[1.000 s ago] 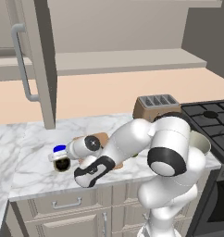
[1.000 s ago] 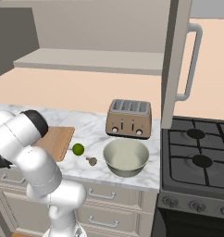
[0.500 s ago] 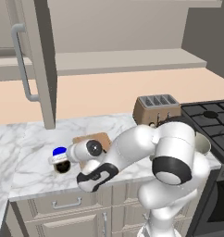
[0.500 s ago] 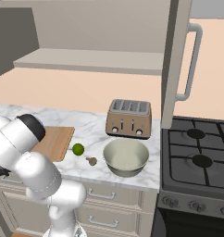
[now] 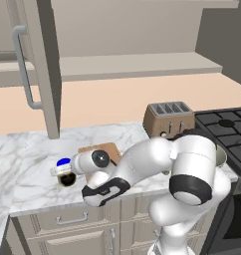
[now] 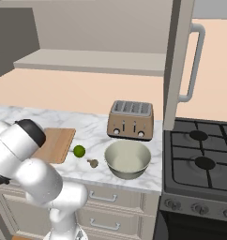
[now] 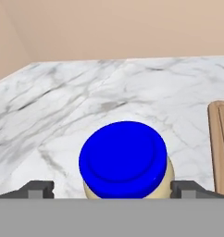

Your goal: Open the cabinet. Place the bowl and condiment on the counter. Then place the lime and garlic on the cutting board.

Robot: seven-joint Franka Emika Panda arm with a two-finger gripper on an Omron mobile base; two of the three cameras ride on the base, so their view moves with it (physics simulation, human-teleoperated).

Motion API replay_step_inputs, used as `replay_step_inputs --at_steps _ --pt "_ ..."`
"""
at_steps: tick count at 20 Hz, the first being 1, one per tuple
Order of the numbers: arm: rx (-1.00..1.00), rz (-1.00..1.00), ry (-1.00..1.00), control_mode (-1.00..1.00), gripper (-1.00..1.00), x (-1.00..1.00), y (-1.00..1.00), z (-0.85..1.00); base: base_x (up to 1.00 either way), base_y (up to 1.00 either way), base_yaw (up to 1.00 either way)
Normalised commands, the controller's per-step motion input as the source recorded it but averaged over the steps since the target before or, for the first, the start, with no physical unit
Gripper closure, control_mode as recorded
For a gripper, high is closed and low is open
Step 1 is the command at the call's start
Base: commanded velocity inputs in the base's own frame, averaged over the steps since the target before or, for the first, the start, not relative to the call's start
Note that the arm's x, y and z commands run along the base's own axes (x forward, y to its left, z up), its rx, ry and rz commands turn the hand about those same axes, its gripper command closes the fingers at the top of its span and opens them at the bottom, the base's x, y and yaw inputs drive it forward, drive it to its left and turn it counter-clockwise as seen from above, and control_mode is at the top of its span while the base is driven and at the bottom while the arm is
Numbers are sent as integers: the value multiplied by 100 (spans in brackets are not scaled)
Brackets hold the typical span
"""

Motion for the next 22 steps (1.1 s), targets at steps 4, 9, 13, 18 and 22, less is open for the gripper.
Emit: replay_step_inputs --at_steps 4,9,13,18,22 --pt "0 -6 0 -100 -100 -22 -17 68 0 0 0" --pt "1 -8 -1 -100 -100 -33 -44 90 0 0 0" --pt "1 -9 1 -100 -100 -3 -48 100 0 0 0" --pt "-3 -5 25 -100 -100 0 -57 94 0 0 0" --pt "-10 -4 38 -100 -100 0 -71 67 0 0 0"
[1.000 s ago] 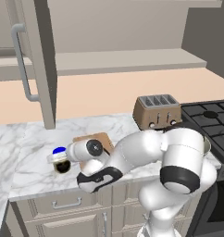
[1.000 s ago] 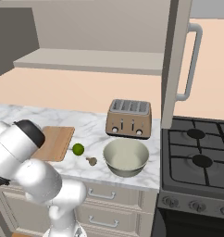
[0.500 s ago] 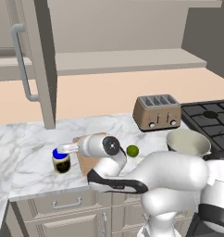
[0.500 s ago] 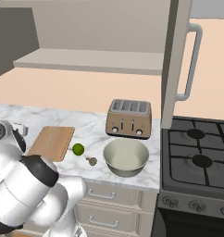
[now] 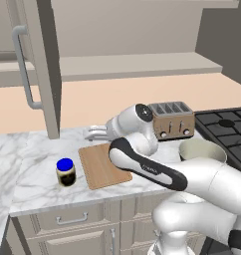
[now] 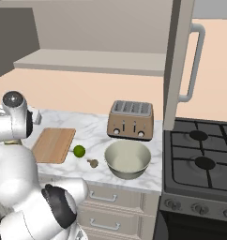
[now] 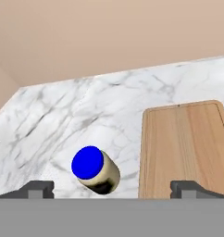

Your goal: Open the cabinet. Place the bowl and condiment on the counter. Then place the lime and garlic on the cutting board.

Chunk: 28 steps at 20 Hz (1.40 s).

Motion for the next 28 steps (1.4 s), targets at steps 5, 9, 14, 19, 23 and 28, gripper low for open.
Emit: replay_step_inputs --at_steps 5,9,14,19,23,28 --pt "-10 -6 17 -100 -100 0 -66 8 0 0 0" --pt "-2 -1 -1 -100 -100 0 -34 -44 0 0 0" --pt "0 0 -3 -100 -100 0 -33 -24 0 0 0" --pt "-14 0 1 -100 -100 0 -51 0 0 0 0" --pt "-19 0 2 -100 -100 3 -70 0 0 0 0" --pt "-12 0 5 -100 -100 5 -75 -6 0 0 0"
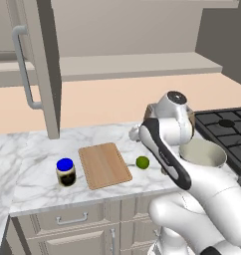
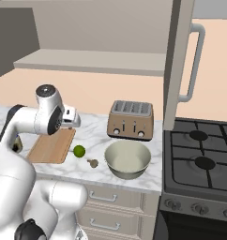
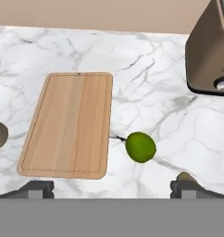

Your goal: Open the cabinet. Place the bowl and condiment on the counter. Then place the lime and garlic on the cutting board.

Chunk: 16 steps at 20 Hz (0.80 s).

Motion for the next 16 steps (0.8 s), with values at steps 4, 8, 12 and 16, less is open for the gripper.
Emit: replay_step_inputs --at_steps 4,8,12,16 --pt "-4 0 8 -100 -100 14 -61 -31 0 0 0" --pt "0 0 4 -100 -100 2 -17 -34 0 0 0" --pt "0 0 2 -100 -100 0 1 -38 0 0 0" --pt "0 0 0 -100 -100 0 1 -38 0 0 0"
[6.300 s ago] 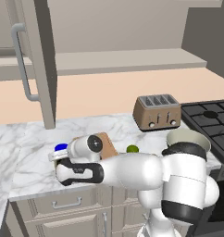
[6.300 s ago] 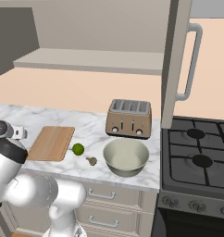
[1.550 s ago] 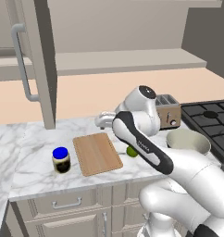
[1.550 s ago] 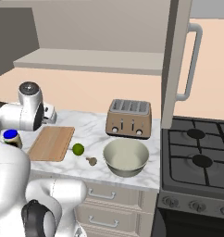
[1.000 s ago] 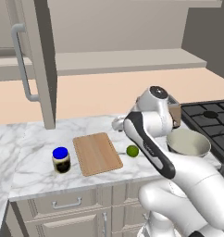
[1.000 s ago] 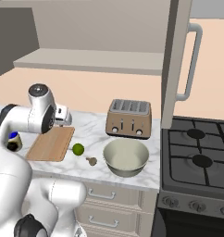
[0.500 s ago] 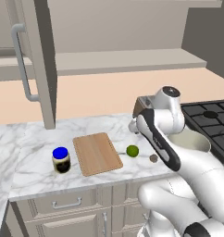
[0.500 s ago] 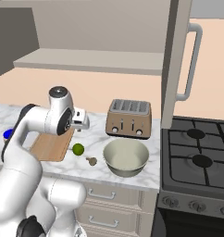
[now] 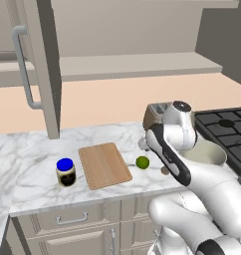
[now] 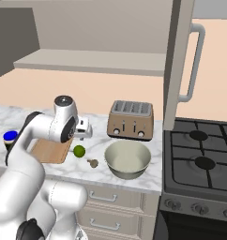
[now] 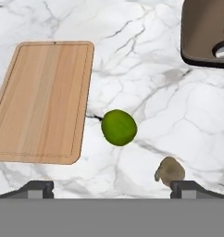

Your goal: Open the cabinet. Place the bowl and condiment on the counter. Then place the lime and garlic on the cutting board.

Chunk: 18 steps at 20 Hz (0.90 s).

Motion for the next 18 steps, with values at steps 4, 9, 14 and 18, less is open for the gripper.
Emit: replay_step_inputs --at_steps 4,9,14,18 --pt "0 0 0 -100 -100 4 0 -34 0 0 0" --pt "0 0 0 -100 -100 22 1 -7 0 0 0" --pt "0 0 4 -100 -100 40 1 0 0 0 0" --pt "0 0 2 -100 -100 16 0 -3 0 0 0"
